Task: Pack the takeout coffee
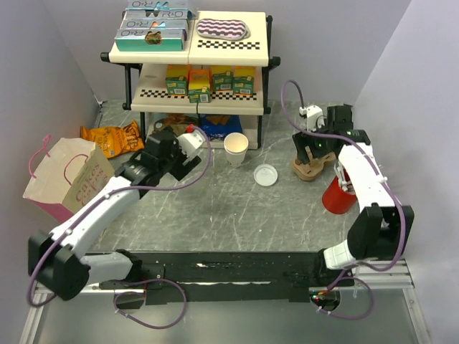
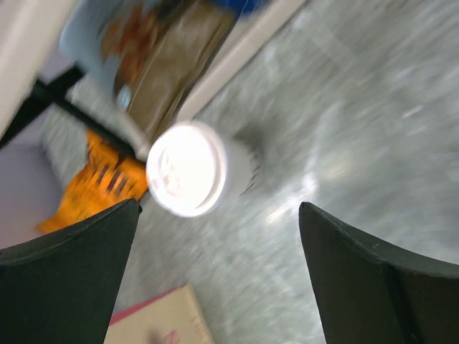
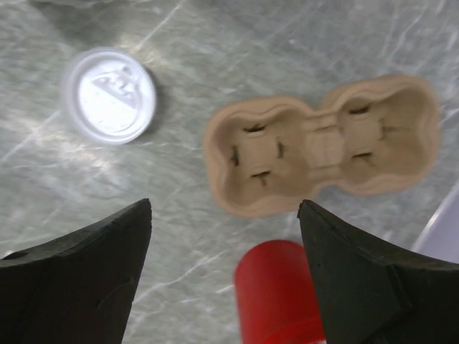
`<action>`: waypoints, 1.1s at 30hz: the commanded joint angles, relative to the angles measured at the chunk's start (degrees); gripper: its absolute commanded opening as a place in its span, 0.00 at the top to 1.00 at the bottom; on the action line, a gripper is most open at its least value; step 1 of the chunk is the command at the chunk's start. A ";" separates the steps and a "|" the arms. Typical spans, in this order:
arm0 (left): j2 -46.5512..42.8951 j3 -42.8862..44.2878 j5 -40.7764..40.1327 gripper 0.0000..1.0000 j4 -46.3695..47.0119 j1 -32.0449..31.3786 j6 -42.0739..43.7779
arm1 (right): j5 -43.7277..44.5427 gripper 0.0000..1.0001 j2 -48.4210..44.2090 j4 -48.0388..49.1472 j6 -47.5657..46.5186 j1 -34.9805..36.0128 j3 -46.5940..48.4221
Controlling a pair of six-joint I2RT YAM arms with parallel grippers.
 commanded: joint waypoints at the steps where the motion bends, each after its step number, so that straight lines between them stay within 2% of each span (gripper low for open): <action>1: -6.61 4.39 16.03 0.01 -2.15 -0.34 -6.56 | 5.37 0.13 5.02 -2.98 -8.96 -0.42 5.49; 2: -7.32 4.65 19.70 0.01 -1.89 -0.34 -8.31 | 6.33 0.14 5.73 -3.50 -10.11 -0.42 6.63; 6: -9.35 6.41 25.78 0.01 -4.07 -0.34 -11.40 | 8.36 0.18 11.44 -5.25 -15.56 -0.42 11.55; 11: -8.03 7.29 27.03 0.01 -5.58 -0.08 -10.09 | 5.20 0.28 22.26 -13.78 -15.75 -3.85 24.99; 17: -4.34 10.01 30.55 0.01 -4.79 4.93 -12.81 | 5.81 0.31 24.81 -14.49 -20.41 -4.64 24.75; 25: -3.11 10.46 31.08 0.01 -3.82 5.46 -11.93 | 6.60 0.32 30.52 -16.60 -20.06 -5.17 25.01; 33: -2.84 10.98 32.04 0.01 -3.56 5.72 -11.75 | 7.66 0.33 32.02 -15.55 -19.79 -5.61 24.39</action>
